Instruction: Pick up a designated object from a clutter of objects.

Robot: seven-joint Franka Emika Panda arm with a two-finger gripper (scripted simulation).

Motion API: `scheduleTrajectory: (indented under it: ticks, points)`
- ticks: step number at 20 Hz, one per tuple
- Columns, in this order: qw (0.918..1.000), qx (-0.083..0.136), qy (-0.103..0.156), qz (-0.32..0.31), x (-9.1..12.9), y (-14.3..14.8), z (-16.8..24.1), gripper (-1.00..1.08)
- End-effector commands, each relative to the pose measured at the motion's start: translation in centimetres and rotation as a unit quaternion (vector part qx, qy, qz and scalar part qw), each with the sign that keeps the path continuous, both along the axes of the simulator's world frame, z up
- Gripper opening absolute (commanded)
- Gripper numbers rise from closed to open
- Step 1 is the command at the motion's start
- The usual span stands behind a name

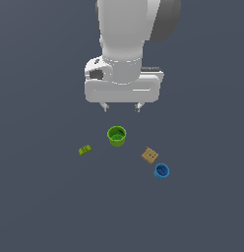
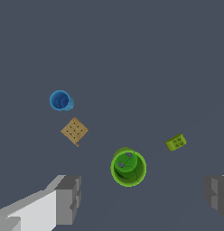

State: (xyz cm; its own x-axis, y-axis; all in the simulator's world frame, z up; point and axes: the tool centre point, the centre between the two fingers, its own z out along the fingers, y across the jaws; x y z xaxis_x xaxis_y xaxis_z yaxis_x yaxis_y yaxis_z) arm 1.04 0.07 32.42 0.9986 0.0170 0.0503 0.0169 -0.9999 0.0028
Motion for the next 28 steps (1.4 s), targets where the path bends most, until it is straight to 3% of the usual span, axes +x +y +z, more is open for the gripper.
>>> scheduleTrajectory:
  ticks: [1,10,17,28]
  points:
    - [1.0000,0.000,0.000,0.000,0.0,0.0,0.0,1.00]
    - [0.9998,-0.015,-0.012,0.005,0.3,-0.7,2.0,1.00]
    - [0.9998,-0.014,-0.011,0.003,0.4,-0.8,1.9,1.00]
    - [0.9959,0.005,-0.004,-0.091,1.6,-3.8,-3.2,1.00]
